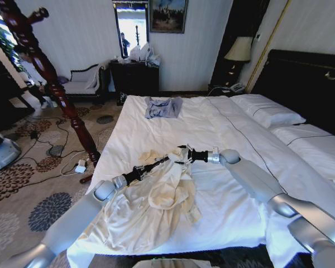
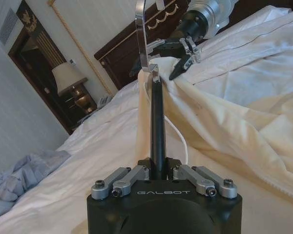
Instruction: Pick up the clothes from the bed and hang them on the clothes hanger.
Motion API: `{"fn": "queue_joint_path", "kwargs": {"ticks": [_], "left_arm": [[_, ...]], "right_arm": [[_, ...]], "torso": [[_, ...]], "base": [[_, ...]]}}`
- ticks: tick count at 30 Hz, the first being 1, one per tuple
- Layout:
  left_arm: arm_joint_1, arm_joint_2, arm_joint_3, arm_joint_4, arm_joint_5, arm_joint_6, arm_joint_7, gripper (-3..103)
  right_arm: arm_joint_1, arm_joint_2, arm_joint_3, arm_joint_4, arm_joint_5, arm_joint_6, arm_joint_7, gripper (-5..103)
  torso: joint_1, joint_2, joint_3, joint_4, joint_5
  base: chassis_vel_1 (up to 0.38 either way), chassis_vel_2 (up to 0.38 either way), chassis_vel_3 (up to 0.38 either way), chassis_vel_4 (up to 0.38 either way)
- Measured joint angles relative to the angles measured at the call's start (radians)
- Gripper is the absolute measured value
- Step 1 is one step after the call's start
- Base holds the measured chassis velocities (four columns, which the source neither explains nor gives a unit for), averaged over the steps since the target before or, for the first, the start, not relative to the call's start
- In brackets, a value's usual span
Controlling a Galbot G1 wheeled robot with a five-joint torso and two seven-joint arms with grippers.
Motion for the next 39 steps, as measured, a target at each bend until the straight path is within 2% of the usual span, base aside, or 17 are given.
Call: {"fn": "queue_joint_path", "kwargs": {"ticks": [6, 14, 21, 24, 26, 27, 28, 30, 32, 36, 39], "left_arm": [[0.000, -0.033, -0.015, 0.005, -0.003, 0.006, -0.010, 15], [-0.005, -0.067, -0.027, 0.019, 0.003, 0.007, -0.015, 15], [-0.002, -0.063, -0.033, 0.012, -0.004, 0.007, -0.017, 15], [0.000, -0.055, -0.033, 0.005, -0.005, 0.007, -0.017, 15], [-0.004, -0.053, -0.032, 0.003, -0.007, 0.007, -0.017, 15], [-0.008, -0.053, -0.030, 0.002, -0.008, 0.007, -0.017, 15], [-0.008, -0.053, -0.030, 0.002, -0.008, 0.007, -0.017, 15], [-0.012, -0.055, -0.028, -0.001, -0.011, 0.007, -0.017, 15], [-0.014, -0.057, -0.026, -0.003, -0.012, 0.007, -0.017, 15], [-0.017, -0.058, -0.024, -0.006, -0.013, 0.008, -0.016, 15], [-0.018, -0.058, -0.023, -0.010, -0.016, 0.008, -0.016, 15]], "right_arm": [[0.008, 0.001, -0.024, 0.035, 0.003, 0.007, -0.007, 100], [-0.005, -0.057, -0.051, 0.201, 0.037, -0.006, -0.103, 100], [0.010, -0.064, -0.034, 0.219, 0.049, -0.028, -0.084, 100], [0.044, -0.058, -0.009, 0.165, 0.000, -0.034, -0.085, 100], [0.064, -0.064, 0.006, 0.130, -0.070, -0.026, -0.093, 100], [0.071, -0.068, 0.009, 0.118, -0.110, -0.016, -0.098, 100], [0.071, -0.068, 0.009, 0.118, -0.110, -0.016, -0.098, 100], [0.080, -0.066, 0.011, 0.106, -0.186, -0.007, -0.099, 100], [0.090, -0.046, 0.010, 0.097, -0.271, -0.005, -0.103, 100], [0.100, -0.023, 0.002, 0.080, -0.324, -0.002, -0.101, 100], [0.112, -0.010, -0.007, 0.061, -0.341, 0.003, -0.090, 100]], "torso": [[0.000, 0.000, 0.000, 0.0000, 0.0000], [0.000, 0.000, 0.000, -0.0002, 0.0000], [0.000, 0.000, 0.000, 0.0001, 0.0003], [0.000, 0.000, 0.000, 0.0004, 0.0000], [0.000, 0.000, 0.000, 0.0004, -0.0001], [0.000, 0.000, 0.000, -0.0004, -0.0002], [0.000, 0.000, 0.000, -0.0004, -0.0002], [0.000, 0.000, 0.000, -0.0009, 0.0003], [0.000, 0.000, 0.000, 0.0000, 0.0002], [0.000, 0.000, 0.000, 0.0006, -0.0001], [0.000, 0.000, 0.000, 0.0001, 0.0002]], "base": [[0.000, 0.000, 0.000, 0.000], [0.000, 0.000, 0.000, 0.000], [0.000, 0.000, 0.000, 0.000], [0.000, 0.000, 0.000, 0.000], [0.000, 0.000, 0.000, 0.000], [0.000, 0.000, 0.000, 0.000], [0.000, 0.000, 0.000, 0.000], [0.000, 0.000, 0.000, 0.000], [0.000, 0.000, 0.000, 0.000], [0.000, 0.000, 0.000, 0.000], [0.000, 0.000, 0.000, 0.000]]}}
